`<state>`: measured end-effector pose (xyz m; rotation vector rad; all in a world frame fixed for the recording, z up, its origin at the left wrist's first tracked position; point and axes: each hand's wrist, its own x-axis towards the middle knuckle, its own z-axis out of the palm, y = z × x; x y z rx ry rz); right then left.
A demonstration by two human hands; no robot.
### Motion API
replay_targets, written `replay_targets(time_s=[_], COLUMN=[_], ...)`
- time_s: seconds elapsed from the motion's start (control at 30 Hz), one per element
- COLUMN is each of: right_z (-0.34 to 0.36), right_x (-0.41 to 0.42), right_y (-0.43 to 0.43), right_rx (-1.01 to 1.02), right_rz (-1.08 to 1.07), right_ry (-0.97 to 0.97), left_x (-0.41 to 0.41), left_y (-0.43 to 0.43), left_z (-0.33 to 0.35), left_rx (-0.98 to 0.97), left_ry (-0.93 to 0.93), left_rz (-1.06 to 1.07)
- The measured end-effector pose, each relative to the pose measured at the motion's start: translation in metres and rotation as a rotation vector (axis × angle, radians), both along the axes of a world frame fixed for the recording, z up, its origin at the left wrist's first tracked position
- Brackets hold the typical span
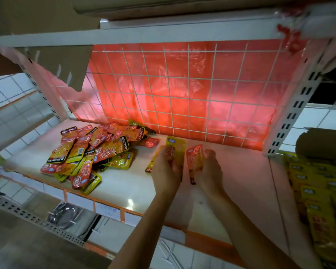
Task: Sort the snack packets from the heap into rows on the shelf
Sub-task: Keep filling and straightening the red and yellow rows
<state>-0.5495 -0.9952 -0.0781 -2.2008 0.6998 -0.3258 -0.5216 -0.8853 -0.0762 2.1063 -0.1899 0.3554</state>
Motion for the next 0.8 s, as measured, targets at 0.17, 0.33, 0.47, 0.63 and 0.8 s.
replay_targets(time_s=[0.17, 0.33, 0.47, 0.63, 0.8], right_z=[0.011, 0.02, 0.024, 0.03, 0.039], right_x=[-0.037, -0.081, -0.12, -0.167, -0.205], right_y=[-0.034, -0.075, -0.109, -0.152, -0.196], right_rx=[0.091, 0.093, 0.184, 0.22, 0.176], right_rz=[-0.109, -0.203, -0.324, -0.41, -0.456], right_ry=[-0.092, -0.129, -0.215, -0.331, -0.365], left_x=[-0.019, -0.052, -0.077, -0.112, -0.143], left_y=[-0.035, -0.078, -0.111, -0.144, -0.166], left_z=[-0.002, -0.005, -0.006, -0.005, -0.008], left_rx=[-0.128, -0.18, -0.13, -0.194, -0.334], left_ry=[0.194, 0.25, 0.301, 0.388, 0.558], left_rz=[-0.125, -0.282, -0.373, -0.529, -0.574])
